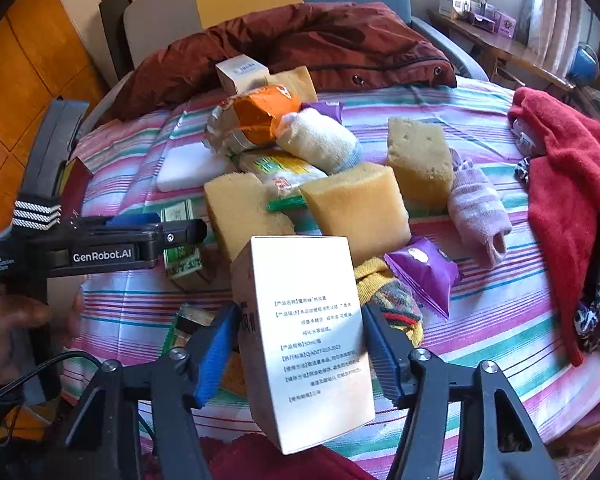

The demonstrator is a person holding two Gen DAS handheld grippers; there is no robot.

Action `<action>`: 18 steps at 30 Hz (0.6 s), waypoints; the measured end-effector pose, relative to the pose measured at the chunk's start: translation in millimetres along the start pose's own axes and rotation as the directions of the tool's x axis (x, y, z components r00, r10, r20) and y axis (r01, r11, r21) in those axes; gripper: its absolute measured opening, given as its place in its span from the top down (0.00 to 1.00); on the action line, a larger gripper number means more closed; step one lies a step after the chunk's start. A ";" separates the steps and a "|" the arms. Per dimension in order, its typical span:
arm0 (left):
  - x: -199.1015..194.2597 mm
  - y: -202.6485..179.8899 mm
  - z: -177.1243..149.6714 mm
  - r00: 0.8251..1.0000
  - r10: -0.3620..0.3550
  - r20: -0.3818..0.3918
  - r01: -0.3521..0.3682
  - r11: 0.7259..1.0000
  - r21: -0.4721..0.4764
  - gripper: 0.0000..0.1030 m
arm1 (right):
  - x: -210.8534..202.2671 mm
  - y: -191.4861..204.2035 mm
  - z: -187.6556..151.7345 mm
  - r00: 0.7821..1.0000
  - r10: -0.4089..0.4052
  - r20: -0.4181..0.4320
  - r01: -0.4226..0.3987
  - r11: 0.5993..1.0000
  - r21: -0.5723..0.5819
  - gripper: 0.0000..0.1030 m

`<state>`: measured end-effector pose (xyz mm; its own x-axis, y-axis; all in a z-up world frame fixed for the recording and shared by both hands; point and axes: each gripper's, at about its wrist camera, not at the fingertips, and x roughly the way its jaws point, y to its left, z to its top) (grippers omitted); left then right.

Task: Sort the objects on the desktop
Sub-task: 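Reach the left gripper to the green-and-white small box and grasp it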

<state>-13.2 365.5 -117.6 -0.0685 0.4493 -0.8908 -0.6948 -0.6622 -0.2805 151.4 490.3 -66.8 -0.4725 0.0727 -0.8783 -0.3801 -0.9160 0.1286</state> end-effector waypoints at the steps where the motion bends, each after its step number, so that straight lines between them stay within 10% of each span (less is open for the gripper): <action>1: -0.5 -0.1 -0.6 1.000 0.005 -0.003 -0.005 1.000 -0.006 0.18 | -1.1 -0.3 -0.3 1.000 0.002 0.008 -0.002 1.000 0.003 0.42; 5: -3.6 -8.0 -2.5 1.000 -0.027 0.001 0.027 0.999 -0.022 0.40 | -4.9 -3.0 -0.7 0.999 0.015 0.033 -0.016 1.000 0.024 0.43; 18: -14.5 -23.3 -14.3 0.997 -0.035 0.068 0.030 0.997 0.072 0.62 | -15.4 -15.3 -4.0 0.989 0.092 0.118 -0.105 0.989 0.102 0.48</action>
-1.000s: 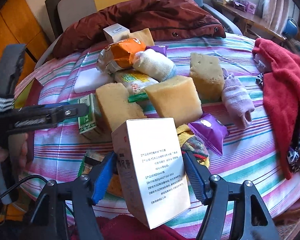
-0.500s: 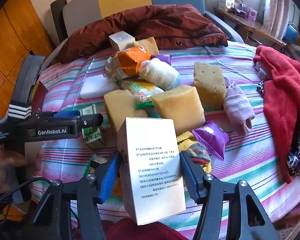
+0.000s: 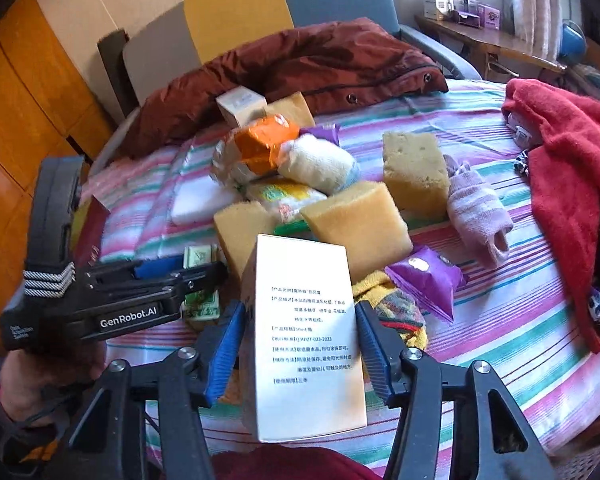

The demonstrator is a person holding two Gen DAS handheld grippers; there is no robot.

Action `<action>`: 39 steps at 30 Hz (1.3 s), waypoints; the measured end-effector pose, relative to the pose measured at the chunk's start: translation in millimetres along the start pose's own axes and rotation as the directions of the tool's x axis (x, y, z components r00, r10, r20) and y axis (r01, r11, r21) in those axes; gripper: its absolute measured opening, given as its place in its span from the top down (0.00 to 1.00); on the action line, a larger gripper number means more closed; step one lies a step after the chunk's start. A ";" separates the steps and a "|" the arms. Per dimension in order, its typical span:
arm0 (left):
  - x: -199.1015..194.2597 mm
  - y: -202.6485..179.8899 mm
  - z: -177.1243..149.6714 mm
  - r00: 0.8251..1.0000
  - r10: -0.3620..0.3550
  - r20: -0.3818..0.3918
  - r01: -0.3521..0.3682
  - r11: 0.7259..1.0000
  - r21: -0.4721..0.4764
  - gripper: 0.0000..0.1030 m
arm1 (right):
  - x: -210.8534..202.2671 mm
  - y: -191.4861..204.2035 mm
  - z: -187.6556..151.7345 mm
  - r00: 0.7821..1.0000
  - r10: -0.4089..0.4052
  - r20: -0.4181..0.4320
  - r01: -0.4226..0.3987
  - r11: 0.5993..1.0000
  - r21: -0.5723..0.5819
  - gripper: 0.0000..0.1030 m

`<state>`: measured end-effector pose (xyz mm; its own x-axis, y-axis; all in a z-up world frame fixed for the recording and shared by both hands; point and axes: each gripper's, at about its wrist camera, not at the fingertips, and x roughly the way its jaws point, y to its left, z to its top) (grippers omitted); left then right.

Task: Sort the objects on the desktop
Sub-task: 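Reach the left gripper to the green-and-white small box and grasp it, then carry the green box to the gold tray while the right gripper carries a white box there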

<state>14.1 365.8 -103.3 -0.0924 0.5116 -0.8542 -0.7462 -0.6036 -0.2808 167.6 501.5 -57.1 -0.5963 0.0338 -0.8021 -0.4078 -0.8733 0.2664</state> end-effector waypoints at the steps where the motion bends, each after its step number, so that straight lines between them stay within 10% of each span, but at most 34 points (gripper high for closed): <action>1: -0.8 0.4 -1.4 1.000 -0.007 0.001 0.007 1.000 0.013 0.62 | -2.1 -0.7 0.4 1.000 0.002 0.011 -0.002 1.000 0.004 0.48; 15: -60.4 13.2 -26.2 0.990 -0.039 0.134 0.035 0.999 0.037 0.66 | -34.7 28.8 7.1 0.991 0.064 0.118 -0.061 0.998 -0.031 0.50; 24: -172.7 102.2 -55.0 0.937 0.083 0.339 -0.036 0.989 -0.142 0.66 | -13.6 138.9 33.1 0.967 0.240 0.082 -0.219 0.952 -0.213 0.50; 29: -221.8 178.7 -83.8 0.891 0.287 0.352 -0.189 0.939 -0.286 0.66 | 15.0 227.0 41.9 0.935 0.354 -0.003 -0.337 0.887 -0.315 0.50; 33: -234.5 243.0 -97.5 0.840 0.466 0.279 -0.333 0.847 -0.414 0.64 | 45.1 303.6 48.6 0.906 0.418 -0.069 -0.414 0.841 -0.347 0.49; 39: -250.9 293.4 -130.9 0.818 0.520 0.247 -0.329 0.775 -0.540 0.41 | 85.6 370.2 58.9 0.890 0.443 -0.108 -0.453 0.832 -0.321 0.29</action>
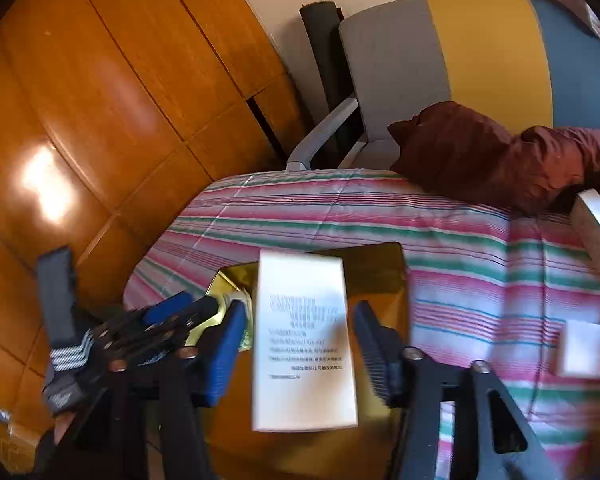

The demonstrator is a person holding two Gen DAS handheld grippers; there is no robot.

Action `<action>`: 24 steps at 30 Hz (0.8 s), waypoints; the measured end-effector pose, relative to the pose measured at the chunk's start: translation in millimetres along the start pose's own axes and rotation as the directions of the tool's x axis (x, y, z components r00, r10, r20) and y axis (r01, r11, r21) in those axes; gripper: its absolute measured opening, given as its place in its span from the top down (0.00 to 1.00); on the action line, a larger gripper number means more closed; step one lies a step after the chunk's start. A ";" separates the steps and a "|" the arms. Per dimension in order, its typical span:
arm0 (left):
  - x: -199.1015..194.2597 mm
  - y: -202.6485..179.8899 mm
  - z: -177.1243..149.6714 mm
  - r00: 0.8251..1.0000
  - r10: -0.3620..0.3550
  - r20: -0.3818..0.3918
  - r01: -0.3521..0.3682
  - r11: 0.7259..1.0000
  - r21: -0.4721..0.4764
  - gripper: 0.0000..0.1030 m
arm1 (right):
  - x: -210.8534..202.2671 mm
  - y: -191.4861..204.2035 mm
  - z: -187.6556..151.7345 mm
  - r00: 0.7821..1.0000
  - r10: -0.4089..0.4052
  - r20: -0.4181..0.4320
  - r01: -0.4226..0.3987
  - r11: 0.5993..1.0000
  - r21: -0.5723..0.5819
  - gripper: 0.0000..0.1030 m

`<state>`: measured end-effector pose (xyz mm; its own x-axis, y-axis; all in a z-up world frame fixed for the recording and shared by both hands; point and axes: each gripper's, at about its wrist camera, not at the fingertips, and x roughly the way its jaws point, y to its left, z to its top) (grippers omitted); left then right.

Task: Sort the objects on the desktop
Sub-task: 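Carry the green box to the gold tray while the right gripper carries a white box there, then release both boxes onto the gold tray and withdraw both grippers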

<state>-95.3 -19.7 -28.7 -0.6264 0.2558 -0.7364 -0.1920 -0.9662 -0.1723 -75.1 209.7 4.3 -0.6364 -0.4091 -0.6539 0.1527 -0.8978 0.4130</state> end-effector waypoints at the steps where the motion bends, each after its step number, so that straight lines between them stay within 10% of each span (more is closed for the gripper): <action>1: 0.0 6.5 -4.6 1.000 -0.005 -0.007 0.005 1.000 -0.011 0.41 | 2.3 1.5 0.2 1.000 0.002 -0.001 -0.002 1.000 0.001 0.29; 24: -27.7 -63.8 -57.4 0.990 -0.136 -0.047 0.140 0.987 0.081 0.36 | -46.8 -35.6 -83.7 0.980 -0.199 0.011 0.199 0.980 -0.014 0.14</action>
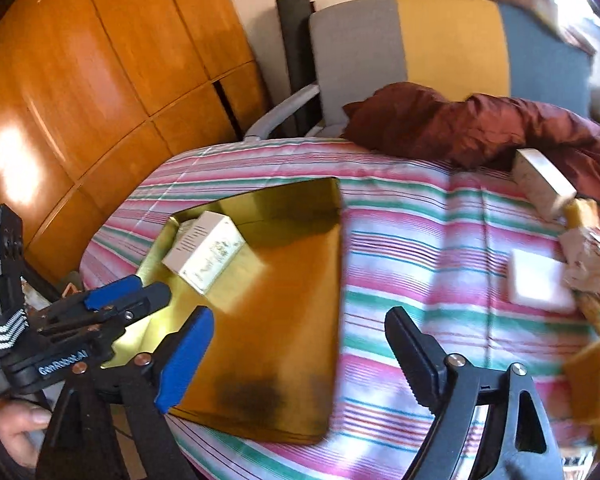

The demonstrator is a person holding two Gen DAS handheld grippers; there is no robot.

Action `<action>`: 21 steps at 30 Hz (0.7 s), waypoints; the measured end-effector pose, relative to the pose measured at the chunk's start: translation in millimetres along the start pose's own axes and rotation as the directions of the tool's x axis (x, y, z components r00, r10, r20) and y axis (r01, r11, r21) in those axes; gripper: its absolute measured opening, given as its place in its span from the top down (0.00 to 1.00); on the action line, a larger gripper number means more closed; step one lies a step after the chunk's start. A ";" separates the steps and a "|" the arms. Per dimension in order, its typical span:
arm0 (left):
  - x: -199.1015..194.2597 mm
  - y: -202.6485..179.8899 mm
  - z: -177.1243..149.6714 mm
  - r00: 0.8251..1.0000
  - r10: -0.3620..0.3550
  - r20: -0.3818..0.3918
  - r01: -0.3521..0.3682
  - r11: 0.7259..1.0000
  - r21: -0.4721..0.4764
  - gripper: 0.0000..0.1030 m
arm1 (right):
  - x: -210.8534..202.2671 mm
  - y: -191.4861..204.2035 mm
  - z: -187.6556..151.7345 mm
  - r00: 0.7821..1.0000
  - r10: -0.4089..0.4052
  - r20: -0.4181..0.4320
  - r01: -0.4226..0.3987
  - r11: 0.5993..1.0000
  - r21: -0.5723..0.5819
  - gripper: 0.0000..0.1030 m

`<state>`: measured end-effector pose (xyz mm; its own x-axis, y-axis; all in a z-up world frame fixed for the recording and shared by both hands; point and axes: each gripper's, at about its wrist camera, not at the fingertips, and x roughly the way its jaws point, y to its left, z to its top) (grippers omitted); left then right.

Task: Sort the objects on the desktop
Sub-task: 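Release both boxes onto the gold tray and withdraw both grippers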

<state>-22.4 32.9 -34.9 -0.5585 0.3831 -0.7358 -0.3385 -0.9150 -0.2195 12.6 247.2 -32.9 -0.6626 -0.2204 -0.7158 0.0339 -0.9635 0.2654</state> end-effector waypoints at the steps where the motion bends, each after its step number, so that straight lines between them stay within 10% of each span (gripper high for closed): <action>1: 0.6 -3.3 -0.7 1.000 -0.003 -0.003 0.003 1.000 0.007 0.36 | -2.7 -4.9 -3.3 1.000 -0.008 0.002 0.008 1.000 0.012 0.14; 21: 11.7 -72.9 3.5 0.992 -0.107 -0.061 0.115 0.983 0.145 0.36 | -91.8 -166.6 -51.9 0.954 -0.296 -0.037 0.298 0.935 0.190 0.19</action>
<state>-6.9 104.5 -25.3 -0.4716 0.4707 -0.7457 -0.5067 -0.8367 -0.2077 106.5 420.1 -44.9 -0.6148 0.0695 -0.7856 -0.3081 -0.9381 0.1581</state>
